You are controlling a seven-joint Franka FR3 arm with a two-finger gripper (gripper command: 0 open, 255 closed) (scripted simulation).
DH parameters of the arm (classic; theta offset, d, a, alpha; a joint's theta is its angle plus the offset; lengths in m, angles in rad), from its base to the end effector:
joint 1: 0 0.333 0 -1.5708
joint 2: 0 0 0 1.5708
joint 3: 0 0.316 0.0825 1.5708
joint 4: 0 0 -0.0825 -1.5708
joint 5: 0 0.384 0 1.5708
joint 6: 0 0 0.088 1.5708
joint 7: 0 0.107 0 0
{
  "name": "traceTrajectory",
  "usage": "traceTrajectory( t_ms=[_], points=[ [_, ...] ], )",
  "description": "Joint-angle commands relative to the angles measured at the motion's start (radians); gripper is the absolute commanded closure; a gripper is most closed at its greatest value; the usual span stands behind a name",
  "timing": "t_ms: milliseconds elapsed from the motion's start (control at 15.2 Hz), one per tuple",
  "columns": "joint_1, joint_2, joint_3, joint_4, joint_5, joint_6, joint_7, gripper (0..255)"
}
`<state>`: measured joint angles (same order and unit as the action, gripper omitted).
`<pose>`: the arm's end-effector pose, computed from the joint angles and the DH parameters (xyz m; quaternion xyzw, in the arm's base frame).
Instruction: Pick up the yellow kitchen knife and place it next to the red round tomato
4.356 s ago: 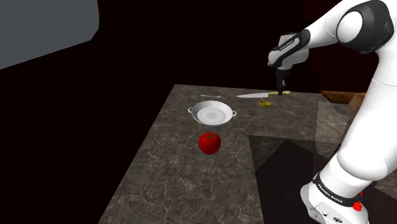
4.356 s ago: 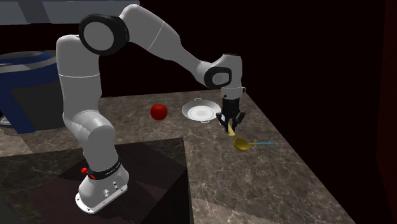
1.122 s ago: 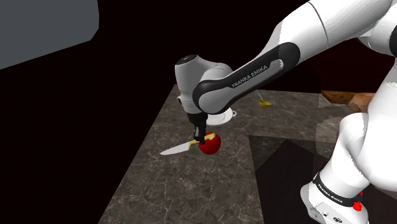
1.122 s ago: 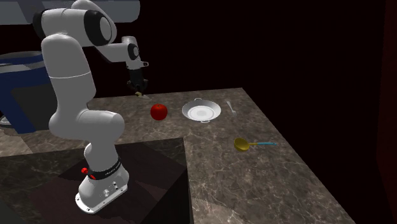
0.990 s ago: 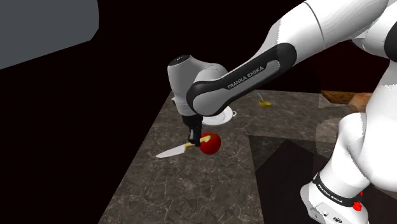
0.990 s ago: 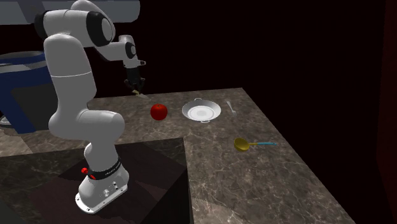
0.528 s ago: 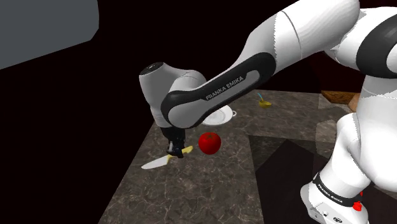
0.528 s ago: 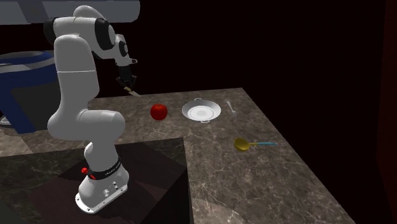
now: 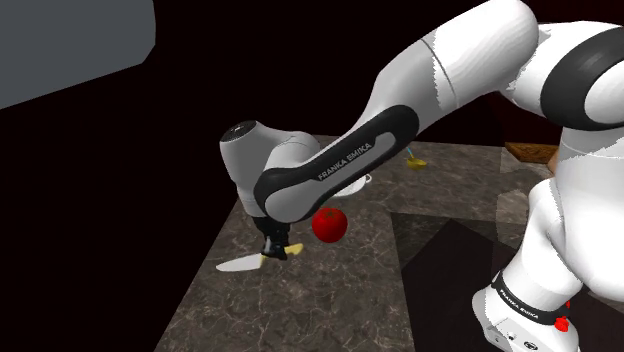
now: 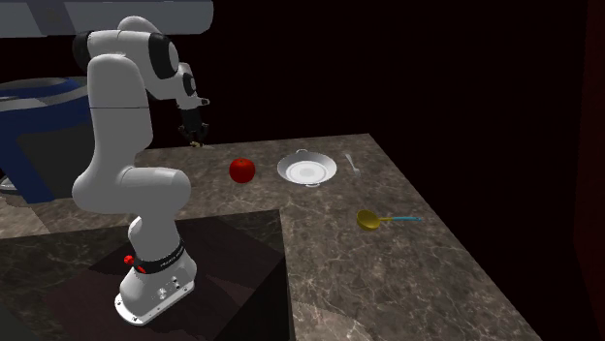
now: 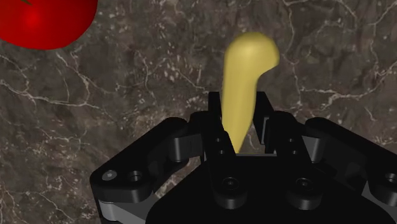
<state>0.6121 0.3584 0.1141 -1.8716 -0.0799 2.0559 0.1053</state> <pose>0.4616 0.3995 0.3107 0.9424 0.3231 -0.0727 0.0468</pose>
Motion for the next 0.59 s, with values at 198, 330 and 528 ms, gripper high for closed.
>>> traceTrajectory(
  t_ms=[198, 330, 528],
  points=[
    [0.002, 0.038, -0.002, -0.016, -0.006, 0.054, 0.006, 255],
    [0.003, 0.054, -0.004, -0.021, -0.009, 0.076, 0.008, 255],
    [0.004, 0.079, -0.006, -0.028, -0.013, 0.107, 0.011, 255]
  ],
)
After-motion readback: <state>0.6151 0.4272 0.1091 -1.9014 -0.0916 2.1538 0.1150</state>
